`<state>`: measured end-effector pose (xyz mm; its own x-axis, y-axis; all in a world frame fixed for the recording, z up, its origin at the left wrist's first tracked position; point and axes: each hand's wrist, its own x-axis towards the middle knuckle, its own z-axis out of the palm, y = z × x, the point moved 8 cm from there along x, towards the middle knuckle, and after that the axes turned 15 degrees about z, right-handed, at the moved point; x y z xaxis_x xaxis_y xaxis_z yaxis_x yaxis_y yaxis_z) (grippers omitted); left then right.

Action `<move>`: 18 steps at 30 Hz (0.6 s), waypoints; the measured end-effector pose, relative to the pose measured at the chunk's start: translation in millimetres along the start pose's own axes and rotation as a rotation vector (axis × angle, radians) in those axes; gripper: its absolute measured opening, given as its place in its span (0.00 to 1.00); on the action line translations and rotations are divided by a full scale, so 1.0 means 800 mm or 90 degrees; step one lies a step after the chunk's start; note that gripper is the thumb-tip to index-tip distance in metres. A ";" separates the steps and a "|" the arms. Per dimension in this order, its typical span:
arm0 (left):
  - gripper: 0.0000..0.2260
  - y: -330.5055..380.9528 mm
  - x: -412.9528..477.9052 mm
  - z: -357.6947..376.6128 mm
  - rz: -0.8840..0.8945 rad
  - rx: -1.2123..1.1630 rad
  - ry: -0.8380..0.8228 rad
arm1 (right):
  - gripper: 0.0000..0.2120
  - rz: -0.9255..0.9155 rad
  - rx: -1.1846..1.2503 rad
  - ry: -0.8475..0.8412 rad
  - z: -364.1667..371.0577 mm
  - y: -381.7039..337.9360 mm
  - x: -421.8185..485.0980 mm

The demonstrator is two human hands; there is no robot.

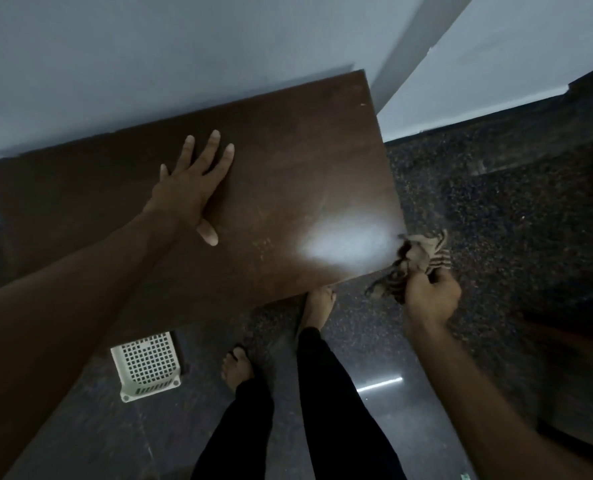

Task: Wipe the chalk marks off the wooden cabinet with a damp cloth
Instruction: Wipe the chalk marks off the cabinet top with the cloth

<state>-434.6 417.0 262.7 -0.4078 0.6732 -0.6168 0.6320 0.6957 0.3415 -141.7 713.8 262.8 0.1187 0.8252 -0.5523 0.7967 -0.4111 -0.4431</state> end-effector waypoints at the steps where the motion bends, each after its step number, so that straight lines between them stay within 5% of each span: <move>1: 0.72 -0.001 -0.002 -0.001 0.006 -0.003 0.012 | 0.07 0.044 0.048 0.033 0.003 0.006 -0.006; 6: 0.58 -0.013 -0.051 0.014 -0.021 -0.067 0.147 | 0.13 0.187 0.122 0.075 0.025 0.025 -0.053; 10: 0.37 -0.024 -0.125 0.071 -0.033 -0.059 0.324 | 0.18 0.140 0.087 0.033 0.075 0.061 -0.132; 14: 0.28 -0.041 -0.193 0.149 -0.068 -0.002 0.368 | 0.30 0.074 0.095 -0.031 0.133 0.110 -0.233; 18: 0.23 -0.080 -0.260 0.198 -0.106 0.010 0.405 | 0.15 0.082 0.012 -0.158 0.198 0.158 -0.327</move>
<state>-285.8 192.7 256.4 -0.8080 0.5772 -0.1184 0.5348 0.8027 0.2641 -165.5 384.4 239.7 0.0672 0.6470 -0.7595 0.7730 -0.5151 -0.3703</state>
